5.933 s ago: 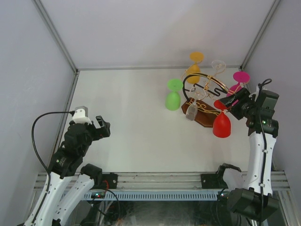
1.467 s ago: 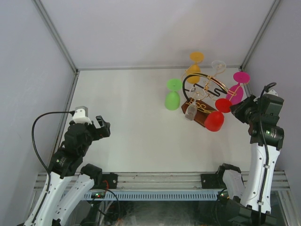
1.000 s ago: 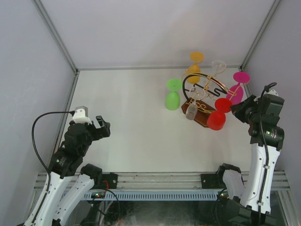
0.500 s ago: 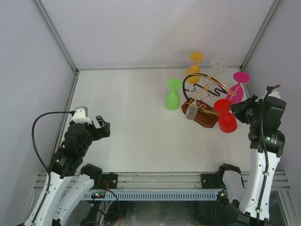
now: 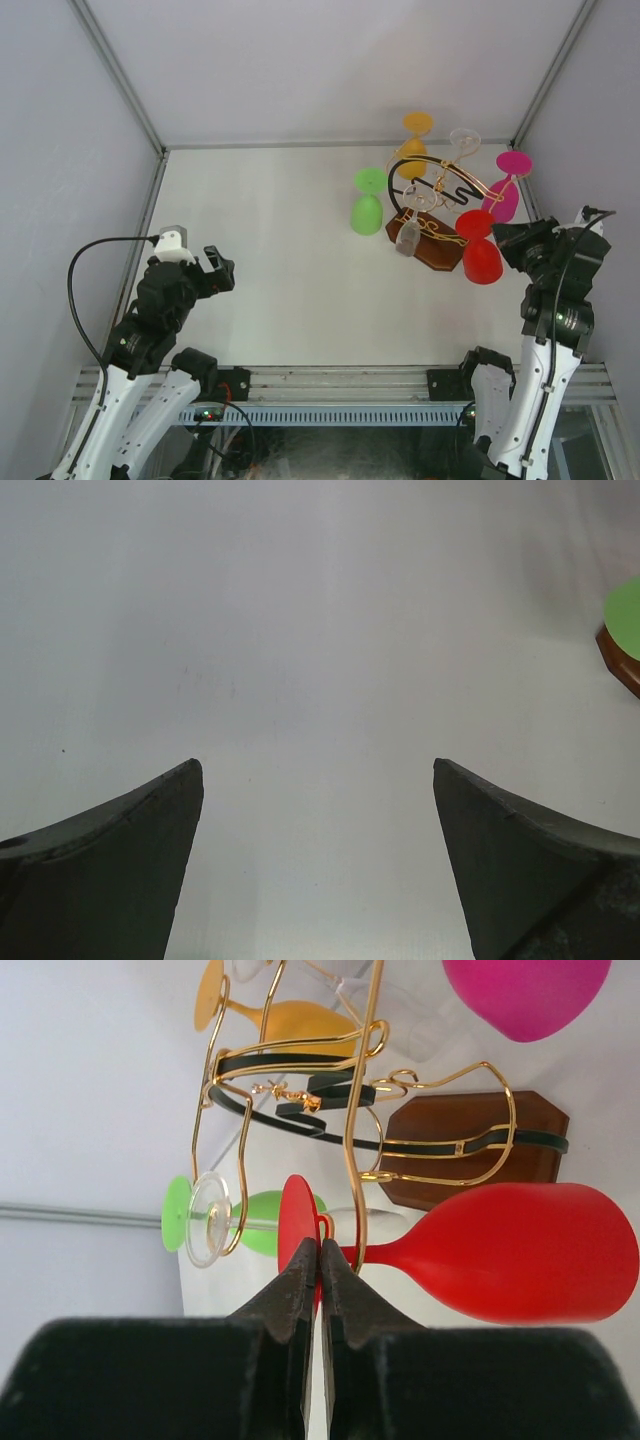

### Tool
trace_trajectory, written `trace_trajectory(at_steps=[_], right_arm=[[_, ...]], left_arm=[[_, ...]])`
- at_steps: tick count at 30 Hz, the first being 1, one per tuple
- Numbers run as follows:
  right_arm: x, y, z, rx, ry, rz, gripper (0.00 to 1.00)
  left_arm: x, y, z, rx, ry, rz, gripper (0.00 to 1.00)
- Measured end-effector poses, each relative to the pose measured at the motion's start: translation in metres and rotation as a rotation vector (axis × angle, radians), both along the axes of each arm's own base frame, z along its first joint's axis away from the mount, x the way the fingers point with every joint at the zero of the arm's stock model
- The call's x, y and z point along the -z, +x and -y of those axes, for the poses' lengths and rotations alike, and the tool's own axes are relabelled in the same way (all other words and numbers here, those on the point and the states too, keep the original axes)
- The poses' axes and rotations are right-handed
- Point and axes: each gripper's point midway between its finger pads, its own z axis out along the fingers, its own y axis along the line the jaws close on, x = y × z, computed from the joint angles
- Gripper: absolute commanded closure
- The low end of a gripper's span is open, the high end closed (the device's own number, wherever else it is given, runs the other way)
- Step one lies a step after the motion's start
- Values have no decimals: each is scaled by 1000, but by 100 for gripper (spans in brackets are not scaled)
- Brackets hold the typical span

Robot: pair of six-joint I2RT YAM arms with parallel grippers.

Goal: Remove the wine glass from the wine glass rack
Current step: Pick up the wine glass from the wine rack.

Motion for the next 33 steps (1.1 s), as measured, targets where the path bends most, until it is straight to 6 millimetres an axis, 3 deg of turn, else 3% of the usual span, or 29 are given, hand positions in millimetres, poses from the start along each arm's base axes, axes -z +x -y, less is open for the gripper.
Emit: trace_trajectory(at_steps=[10,17,25,33], right_arm=[[-2,-1,13,136,84,56,100],[-7,-12,21,221,75,106,100],[2,-9,27,251,115,98,100],[-3,-12,33,297,125,122,100]], left_arm=[[1,0,0,0,2,-4,0],[2,1,0,0,3,-8,0],[3,1,1,0,5,-13,0],[3,1,1,0,6,-14,0]])
